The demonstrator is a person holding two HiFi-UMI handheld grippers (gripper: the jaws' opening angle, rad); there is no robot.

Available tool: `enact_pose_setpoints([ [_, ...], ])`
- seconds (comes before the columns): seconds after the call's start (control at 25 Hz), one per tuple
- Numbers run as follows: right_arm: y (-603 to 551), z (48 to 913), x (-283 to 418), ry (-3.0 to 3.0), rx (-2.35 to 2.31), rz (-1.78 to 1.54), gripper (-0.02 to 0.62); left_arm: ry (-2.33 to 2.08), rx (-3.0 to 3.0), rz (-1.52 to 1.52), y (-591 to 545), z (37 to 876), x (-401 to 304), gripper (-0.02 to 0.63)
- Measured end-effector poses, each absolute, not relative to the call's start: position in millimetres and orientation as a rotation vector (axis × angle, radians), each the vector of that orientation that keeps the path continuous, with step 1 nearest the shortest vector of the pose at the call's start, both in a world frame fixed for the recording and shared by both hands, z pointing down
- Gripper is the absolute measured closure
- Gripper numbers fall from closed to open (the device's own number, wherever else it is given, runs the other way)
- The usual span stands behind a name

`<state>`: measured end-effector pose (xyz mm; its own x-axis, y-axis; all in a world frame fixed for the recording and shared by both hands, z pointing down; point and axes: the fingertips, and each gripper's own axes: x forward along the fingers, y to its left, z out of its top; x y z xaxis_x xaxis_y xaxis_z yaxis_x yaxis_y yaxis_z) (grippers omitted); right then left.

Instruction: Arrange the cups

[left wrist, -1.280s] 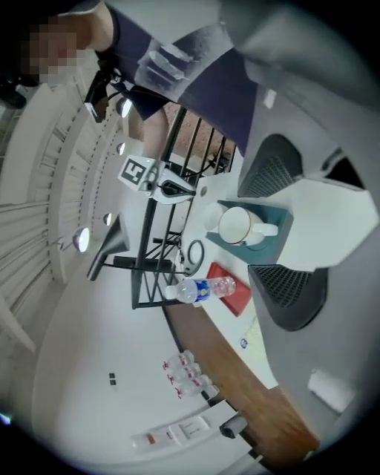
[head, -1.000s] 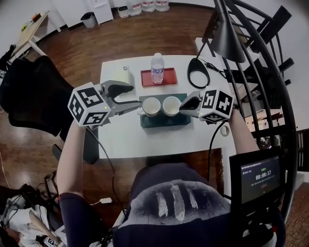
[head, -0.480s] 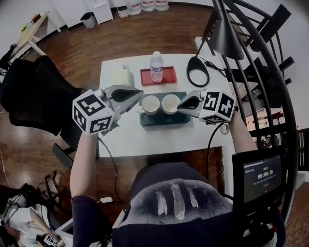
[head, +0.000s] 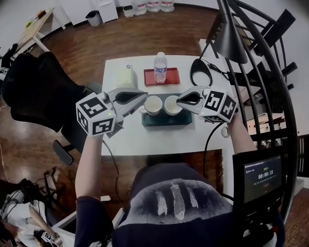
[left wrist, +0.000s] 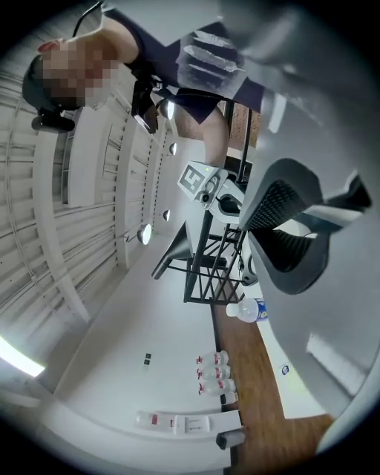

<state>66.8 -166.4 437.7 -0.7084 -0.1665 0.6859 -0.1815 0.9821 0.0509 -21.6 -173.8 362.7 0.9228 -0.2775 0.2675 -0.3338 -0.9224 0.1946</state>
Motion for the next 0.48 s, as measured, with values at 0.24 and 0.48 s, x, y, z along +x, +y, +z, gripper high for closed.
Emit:
enact_pose_setpoints([
  [0.24, -173.3, 432.6, 62.9, -2.383, 0.253, 0.005, 0.592, -0.486, 2.849, 0.348, -180.6, 359.0, -23.6, 0.592],
  [0.48, -176.3, 434.5, 61.9, -2.376, 0.272, -0.018, 0.592, -0.47, 2.85, 0.357, -178.8, 364.7, -20.7, 0.592],
])
